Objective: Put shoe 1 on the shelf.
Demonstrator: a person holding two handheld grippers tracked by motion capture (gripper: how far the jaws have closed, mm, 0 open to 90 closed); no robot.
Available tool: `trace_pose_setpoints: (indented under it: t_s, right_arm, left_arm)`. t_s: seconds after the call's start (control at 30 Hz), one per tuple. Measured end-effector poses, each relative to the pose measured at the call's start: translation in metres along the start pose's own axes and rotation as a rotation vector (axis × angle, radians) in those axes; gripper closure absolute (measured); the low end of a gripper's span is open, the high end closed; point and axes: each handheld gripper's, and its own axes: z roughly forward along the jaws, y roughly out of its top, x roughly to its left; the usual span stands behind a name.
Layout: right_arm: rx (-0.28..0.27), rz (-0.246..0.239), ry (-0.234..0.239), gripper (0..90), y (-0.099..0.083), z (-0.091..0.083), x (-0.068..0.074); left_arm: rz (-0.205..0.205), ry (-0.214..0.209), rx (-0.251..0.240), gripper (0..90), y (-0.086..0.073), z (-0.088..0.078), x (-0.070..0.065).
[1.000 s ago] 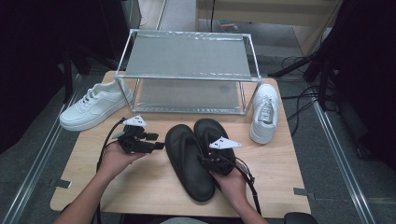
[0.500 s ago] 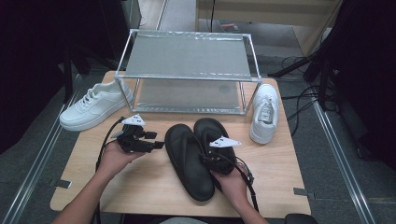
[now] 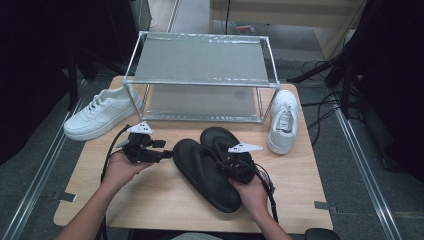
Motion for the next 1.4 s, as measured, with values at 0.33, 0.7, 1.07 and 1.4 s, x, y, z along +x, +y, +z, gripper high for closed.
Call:
trace_pose_setpoints:
  t_s: [0.33, 0.7, 1.07, 1.4]
  right_arm:
    - [-0.005, -0.018, 0.018, 76.0, 0.011, -0.004, -0.002]
    - [-0.039, -0.034, 0.039, 76.0, 0.033, -0.004, -0.007]
    - [-0.074, -0.045, 0.035, 75.9, 0.066, 0.007, -0.016]
    - [-0.118, 0.011, -0.008, 76.0, 0.099, 0.039, -0.037]
  left_arm:
    - [-0.015, 0.024, -0.026, 40.8, -0.006, -0.010, 0.002]
    - [-0.032, 0.036, -0.026, 40.1, -0.016, -0.018, 0.002]
    - [-0.035, 0.043, -0.032, 39.5, -0.021, -0.022, -0.001]
    - [-0.030, 0.032, -0.025, 39.3, -0.020, -0.019, -0.003]
